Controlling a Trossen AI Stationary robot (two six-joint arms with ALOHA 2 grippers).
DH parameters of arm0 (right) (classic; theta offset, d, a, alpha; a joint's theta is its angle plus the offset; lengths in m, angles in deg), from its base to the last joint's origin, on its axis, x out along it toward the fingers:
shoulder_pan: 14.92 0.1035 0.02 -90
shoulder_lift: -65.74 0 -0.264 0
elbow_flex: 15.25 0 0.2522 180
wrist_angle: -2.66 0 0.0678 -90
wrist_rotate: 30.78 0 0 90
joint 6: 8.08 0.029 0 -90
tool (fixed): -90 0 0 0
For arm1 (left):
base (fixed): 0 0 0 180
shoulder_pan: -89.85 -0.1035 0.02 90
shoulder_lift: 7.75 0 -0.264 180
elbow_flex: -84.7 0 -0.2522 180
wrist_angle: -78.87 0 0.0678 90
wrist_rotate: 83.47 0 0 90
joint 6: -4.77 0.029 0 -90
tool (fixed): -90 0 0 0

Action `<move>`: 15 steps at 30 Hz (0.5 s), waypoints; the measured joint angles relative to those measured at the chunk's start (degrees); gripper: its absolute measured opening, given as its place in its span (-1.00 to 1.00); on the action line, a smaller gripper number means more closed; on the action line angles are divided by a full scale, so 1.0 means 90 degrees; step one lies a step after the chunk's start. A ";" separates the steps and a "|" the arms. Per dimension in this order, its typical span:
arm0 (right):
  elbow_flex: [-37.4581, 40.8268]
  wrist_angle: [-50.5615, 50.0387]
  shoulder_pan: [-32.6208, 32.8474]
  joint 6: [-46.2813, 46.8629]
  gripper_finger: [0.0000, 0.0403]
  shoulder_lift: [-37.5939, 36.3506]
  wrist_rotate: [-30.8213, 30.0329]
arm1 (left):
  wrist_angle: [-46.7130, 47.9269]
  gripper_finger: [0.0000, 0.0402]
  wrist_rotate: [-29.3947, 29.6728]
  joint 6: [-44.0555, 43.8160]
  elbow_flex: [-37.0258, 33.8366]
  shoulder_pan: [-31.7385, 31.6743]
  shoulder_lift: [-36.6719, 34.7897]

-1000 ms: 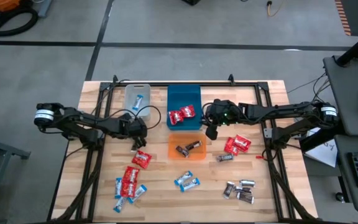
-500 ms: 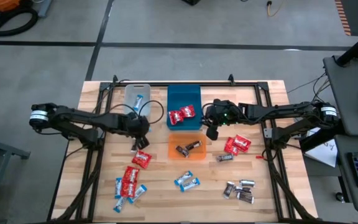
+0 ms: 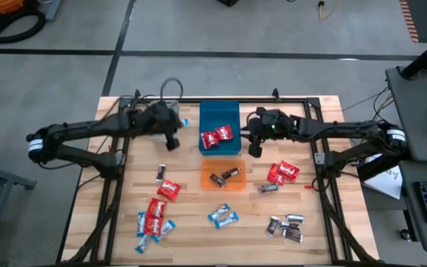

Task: Sort candy
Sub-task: Put the blue chocolate bar into the gray bin

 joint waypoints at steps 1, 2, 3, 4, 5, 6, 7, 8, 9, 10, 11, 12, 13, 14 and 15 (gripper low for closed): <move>0.0002 0.0004 -0.0114 -0.0041 -0.54 -0.0002 0.0011 | -0.0016 -0.99 -0.0095 0.0098 0.0006 -0.0290 0.0025; 0.0000 0.0017 -0.0243 -0.0057 -0.54 0.0000 0.0017 | -0.0027 -0.99 -0.0194 0.0114 0.0005 -0.0608 0.0063; 0.0002 0.0043 -0.0363 -0.0063 -0.54 0.0012 0.0014 | -0.0014 -0.99 -0.0231 -0.0013 0.0001 -0.0926 0.0128; 0.0002 0.0093 -0.0478 -0.0026 -0.54 0.0026 0.0009 | -0.0013 -0.99 -0.0235 -0.0376 -0.0006 -0.1259 0.0204; 0.0002 0.0132 -0.0585 0.0062 -0.54 0.0034 0.0001 | -0.0004 -0.99 -0.0228 -0.0949 -0.0009 -0.1591 0.0305; 0.0002 0.0132 -0.0680 0.0160 -0.54 0.0039 0.0004 | 0.0030 -0.99 -0.0224 -0.1672 -0.0015 -0.1911 0.0407; 0.0002 0.0114 -0.0755 0.0258 -0.54 0.0041 0.0003 | 0.0121 -0.99 -0.0308 -0.2324 -0.0034 -0.2186 0.0514; 0.0002 0.0094 -0.0809 0.0316 -0.54 0.0042 0.0019 | 0.0216 -0.99 -0.0502 -0.2782 -0.0084 -0.2400 0.0621; 0.0002 0.0085 -0.0848 0.0344 -0.54 0.0044 0.0030 | 0.0243 -0.99 -0.0719 -0.3001 -0.0150 -0.2533 0.0722; 0.0002 0.0086 -0.0871 0.0345 -0.54 0.0045 0.0042 | 0.0204 -0.99 -0.0898 -0.3060 -0.0231 -0.2580 0.0822; 0.0002 0.0088 -0.0873 0.0329 -0.54 0.0046 0.0042 | 0.0111 -0.99 -0.0982 -0.3045 -0.0316 -0.2571 0.0920; 0.0002 0.0092 -0.0873 0.0283 -0.54 0.0046 0.0042 | -0.0016 -0.99 -0.1012 -0.3034 -0.0388 -0.2558 0.1011; 0.0002 0.0092 -0.0873 0.0234 -0.54 0.0046 0.0046 | -0.0106 -0.98 -0.1011 -0.3030 -0.0434 -0.2557 0.1097; -0.0002 0.0085 -0.0873 0.0191 -0.54 0.0046 0.0043 | -0.0156 -0.97 -0.0991 -0.3032 -0.0453 -0.2564 0.1177; -0.0019 0.0069 -0.0873 0.0180 -0.54 0.0046 0.0046 | -0.0170 -0.97 -0.0929 -0.3035 -0.0453 -0.2575 0.1254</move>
